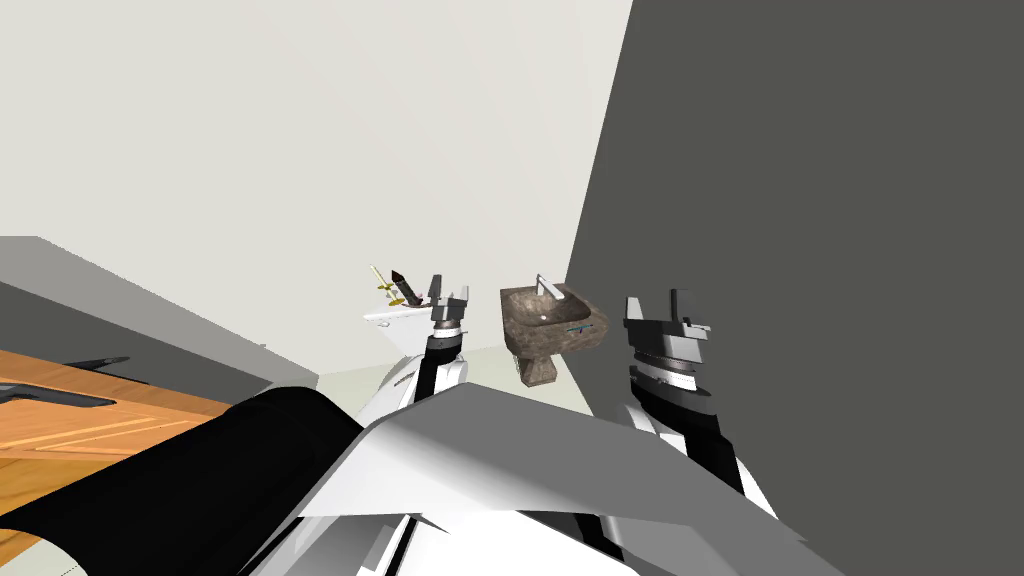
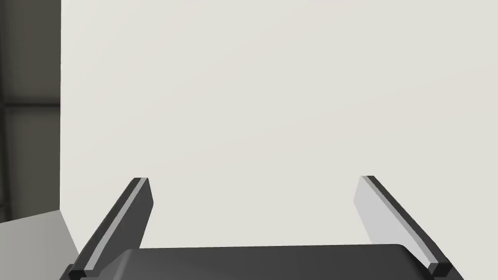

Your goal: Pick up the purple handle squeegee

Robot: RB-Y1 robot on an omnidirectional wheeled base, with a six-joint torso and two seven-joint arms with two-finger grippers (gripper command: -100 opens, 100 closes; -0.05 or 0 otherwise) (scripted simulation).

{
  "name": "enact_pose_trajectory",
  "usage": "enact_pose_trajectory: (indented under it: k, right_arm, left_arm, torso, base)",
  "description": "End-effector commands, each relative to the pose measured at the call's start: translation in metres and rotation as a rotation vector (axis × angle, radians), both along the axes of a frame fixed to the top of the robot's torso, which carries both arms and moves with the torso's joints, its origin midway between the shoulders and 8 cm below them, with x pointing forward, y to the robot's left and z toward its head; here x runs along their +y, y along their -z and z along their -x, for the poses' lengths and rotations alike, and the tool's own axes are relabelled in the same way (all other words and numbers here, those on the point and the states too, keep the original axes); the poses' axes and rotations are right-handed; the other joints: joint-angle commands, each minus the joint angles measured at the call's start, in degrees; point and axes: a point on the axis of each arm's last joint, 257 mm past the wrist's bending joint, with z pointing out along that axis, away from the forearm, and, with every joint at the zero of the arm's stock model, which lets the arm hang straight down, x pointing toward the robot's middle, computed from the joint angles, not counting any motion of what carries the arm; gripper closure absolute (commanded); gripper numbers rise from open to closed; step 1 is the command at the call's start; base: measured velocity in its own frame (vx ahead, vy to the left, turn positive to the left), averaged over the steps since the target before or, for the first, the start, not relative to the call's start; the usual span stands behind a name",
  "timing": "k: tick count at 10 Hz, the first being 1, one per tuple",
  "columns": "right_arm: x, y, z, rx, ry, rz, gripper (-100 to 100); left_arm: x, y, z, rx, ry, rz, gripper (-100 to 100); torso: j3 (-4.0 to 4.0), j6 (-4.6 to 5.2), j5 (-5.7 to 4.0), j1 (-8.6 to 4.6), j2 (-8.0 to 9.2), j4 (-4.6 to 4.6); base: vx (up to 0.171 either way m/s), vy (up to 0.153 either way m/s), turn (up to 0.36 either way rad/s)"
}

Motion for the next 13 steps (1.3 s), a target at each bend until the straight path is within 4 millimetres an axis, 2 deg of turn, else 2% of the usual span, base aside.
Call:
enact_pose_trajectory:
  k: [1, 7, 8, 9, 11, 12, 13]
  right_arm:
    - [0.004, 0.005, -0.004, 0.016, -0.005, 0.044, -100]
    - [0.012, 0.044, -0.027, 0.107, 0.016, 0.291, -100]
    - [0.01, 0.054, -0.033, 0.127, 0.032, 0.348, -100]
    - [0.012, 0.055, -0.033, 0.128, 0.026, 0.361, -100]
    - [0.006, 0.078, -0.046, 0.169, 0.062, 0.489, -100]
    - [0.008, 0.078, -0.045, 0.17, 0.053, 0.511, -100]
    - [0.003, 0.09, -0.052, 0.189, 0.074, 0.579, -100]
  left_arm:
    - [0.0, 0.0, 0.0, 0.0, 0.0, 0.0, 0]
    - [0.0, 0.0, 0.0, 0.0, 0.0, 0.0, 0]
    - [0.0, 0.0, 0.0, 0.0, 0.0, 0.0, 0]
    - [0.0, 0.0, 0.0, 0.0, 0.0, 0.0, 0]
    - [0.0, 0.0, 0.0, 0.0, 0.0, 0.0, 0]
    - [0.0, 0.0, 0.0, 0.0, 0.0, 0.0, 0]
    - [0.0, 0.0, 0.0, 0.0, 0.0, 0.0, 0]
  torso:
    - [0.0, 0.0, 0.0, 0.0, 0.0, 0.0]
    - [-0.03, 0.01, -0.06, -0.23, -0.05, -0.01]
    - [-0.03, 0.0, -0.05, -0.2, -0.05, -0.01]
    - [-0.03, -0.01, -0.06, -0.27, -0.05, -0.01]
    - [-0.04, 0.0, -0.05, -0.21, -0.06, -0.01]
    - [-0.05, 0.0, -0.06, -0.25, -0.08, -0.02]
    - [-0.05, 0.01, -0.05, -0.22, -0.08, -0.02]
  base:
    - [0.003, -0.015, 0.014]
    - [0.012, -0.045, 0.033]
    - [0.008, -0.065, 0.059]
    - [0.009, -0.055, 0.035]
    - [0.015, -0.05, 0.067]
    - [0.014, -0.049, 0.026]
    - [0.014, -0.043, 0.055]
